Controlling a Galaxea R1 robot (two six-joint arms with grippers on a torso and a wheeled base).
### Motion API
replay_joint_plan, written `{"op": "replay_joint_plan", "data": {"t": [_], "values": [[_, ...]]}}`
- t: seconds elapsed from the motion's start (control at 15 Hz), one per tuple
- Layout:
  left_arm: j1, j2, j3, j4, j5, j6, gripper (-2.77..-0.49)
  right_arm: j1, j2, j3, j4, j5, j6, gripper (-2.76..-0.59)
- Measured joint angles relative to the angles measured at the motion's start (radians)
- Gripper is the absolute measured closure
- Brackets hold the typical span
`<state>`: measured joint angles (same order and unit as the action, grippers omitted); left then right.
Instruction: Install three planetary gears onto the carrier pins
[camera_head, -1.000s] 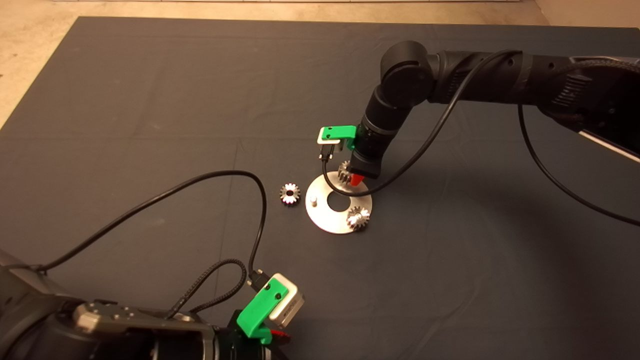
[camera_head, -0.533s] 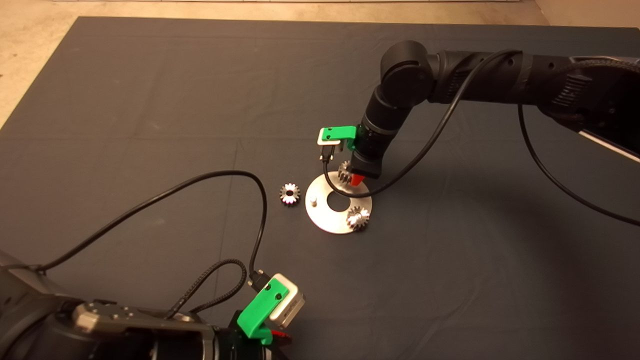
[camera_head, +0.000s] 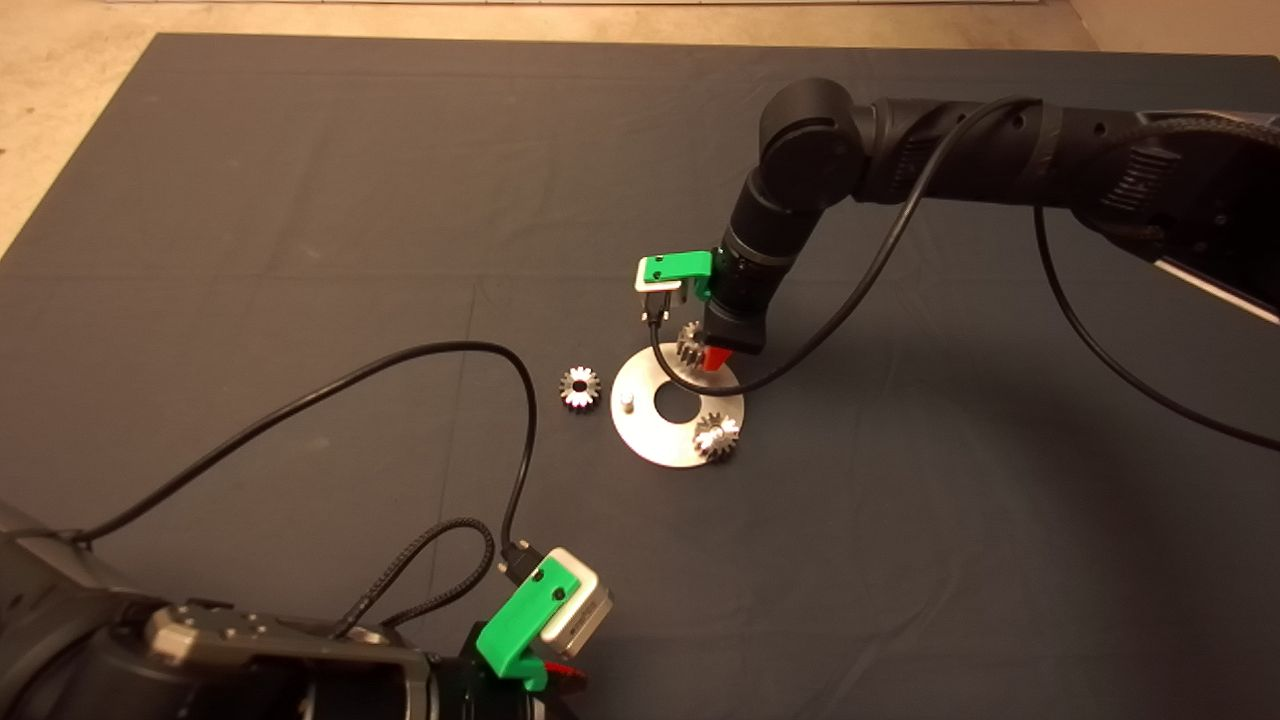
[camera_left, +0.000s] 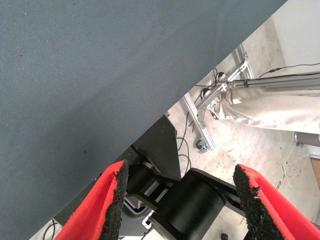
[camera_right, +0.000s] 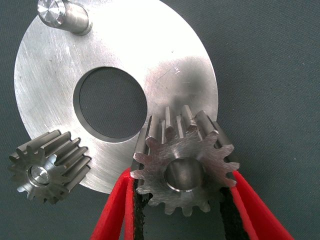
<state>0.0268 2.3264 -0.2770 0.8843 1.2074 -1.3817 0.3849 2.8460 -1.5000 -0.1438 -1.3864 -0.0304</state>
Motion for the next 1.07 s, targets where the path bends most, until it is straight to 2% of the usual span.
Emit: {"op": "replay_joint_plan", "data": {"t": [0.13, 0.27, 1.07], "values": [[0.0, 0.0, 0.0, 0.0, -0.001, 0.0, -1.46, 0.0, 0.005, -0.003, -0.001, -0.002, -0.015, -0.83], [0.0, 0.0, 0.0, 0.0, -0.001, 0.0, -1.46, 0.002, 0.014, -0.017, -0.001, -0.013, -0.034, -0.84], [0.0, -0.006, 0.0, 0.0, -0.001, 0.0, -1.46, 0.0, 0.016, -0.026, -0.006, -0.021, -0.048, -0.84]]}}
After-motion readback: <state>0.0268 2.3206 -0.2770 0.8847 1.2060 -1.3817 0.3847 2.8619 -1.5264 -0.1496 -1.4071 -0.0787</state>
